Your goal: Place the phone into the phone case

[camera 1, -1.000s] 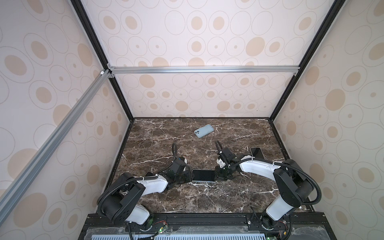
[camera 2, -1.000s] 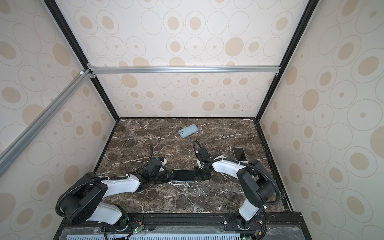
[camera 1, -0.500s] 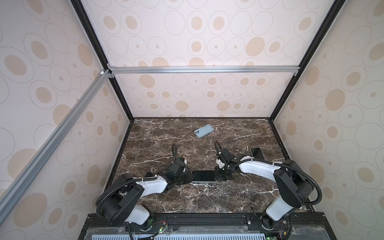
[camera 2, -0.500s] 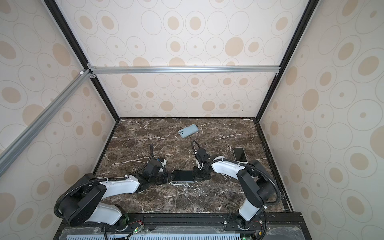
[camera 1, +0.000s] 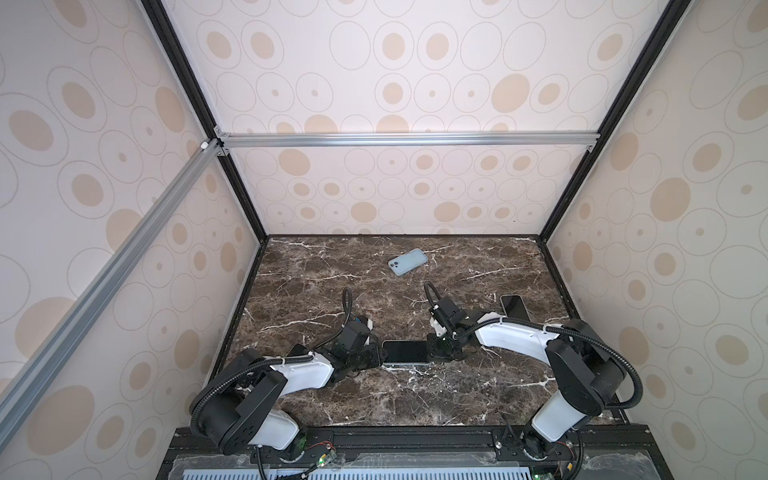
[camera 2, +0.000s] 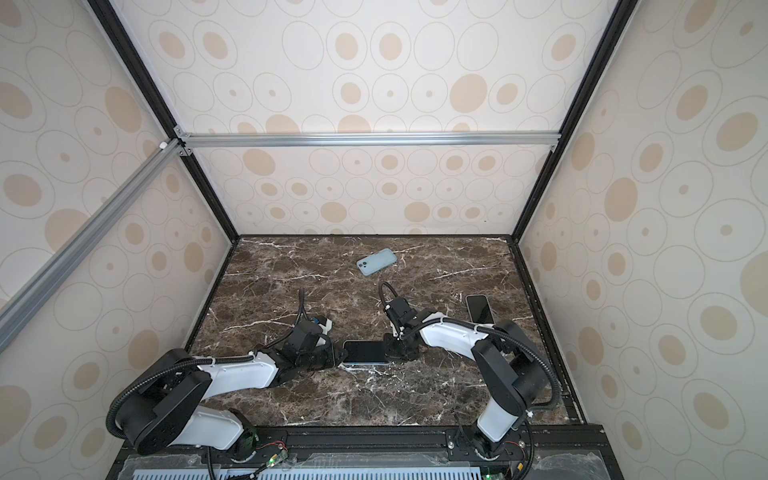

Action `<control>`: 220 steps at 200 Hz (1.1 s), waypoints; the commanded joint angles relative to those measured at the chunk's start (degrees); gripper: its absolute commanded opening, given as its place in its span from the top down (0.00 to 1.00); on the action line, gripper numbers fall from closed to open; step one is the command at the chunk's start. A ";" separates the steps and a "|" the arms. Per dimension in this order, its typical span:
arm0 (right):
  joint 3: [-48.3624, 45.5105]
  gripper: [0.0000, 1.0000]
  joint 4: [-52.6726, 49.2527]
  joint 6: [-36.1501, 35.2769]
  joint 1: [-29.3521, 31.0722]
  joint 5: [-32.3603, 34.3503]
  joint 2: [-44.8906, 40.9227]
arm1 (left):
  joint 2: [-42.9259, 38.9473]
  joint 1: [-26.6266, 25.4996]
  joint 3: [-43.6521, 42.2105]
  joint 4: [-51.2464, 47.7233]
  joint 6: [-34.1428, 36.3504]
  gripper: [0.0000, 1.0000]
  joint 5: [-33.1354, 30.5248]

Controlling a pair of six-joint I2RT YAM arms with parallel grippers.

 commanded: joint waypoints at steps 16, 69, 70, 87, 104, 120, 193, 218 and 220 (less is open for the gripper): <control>-4.12 0.86 2.47 -1.56 4.56 1.85 11.77 | -0.79 -1.42 -1.28 -0.43 -1.56 0.77 2.43; -3.95 0.86 2.77 -1.88 4.75 2.38 14.09 | -0.86 -1.37 -1.82 -0.48 -1.69 0.78 2.35; -3.94 0.86 2.75 -1.91 4.75 2.43 14.15 | -0.87 -1.40 -1.82 -0.48 -1.69 0.78 2.37; -3.86 0.87 2.39 -2.18 4.71 2.74 14.71 | -0.58 -1.42 -1.75 -0.41 -1.60 0.78 2.28; -3.63 0.87 1.71 -2.60 4.74 3.29 15.38 | -0.36 -1.41 -1.65 -0.24 -1.69 0.78 2.20; -3.64 0.87 1.49 -2.88 4.72 3.37 15.79 | -0.18 -1.42 -1.64 -0.12 -1.86 0.78 2.17; -4.72 0.87 2.20 -3.50 4.73 4.40 17.97 | -1.05 -1.48 -2.46 -0.28 -2.66 0.78 1.56; -4.96 0.87 2.16 -3.97 4.75 4.94 19.75 | -1.06 -1.46 -2.61 -0.39 -2.91 0.78 1.45; -4.98 0.87 2.26 -4.04 4.79 4.89 19.92 | -1.14 -1.47 -2.67 -0.39 -3.03 0.78 1.49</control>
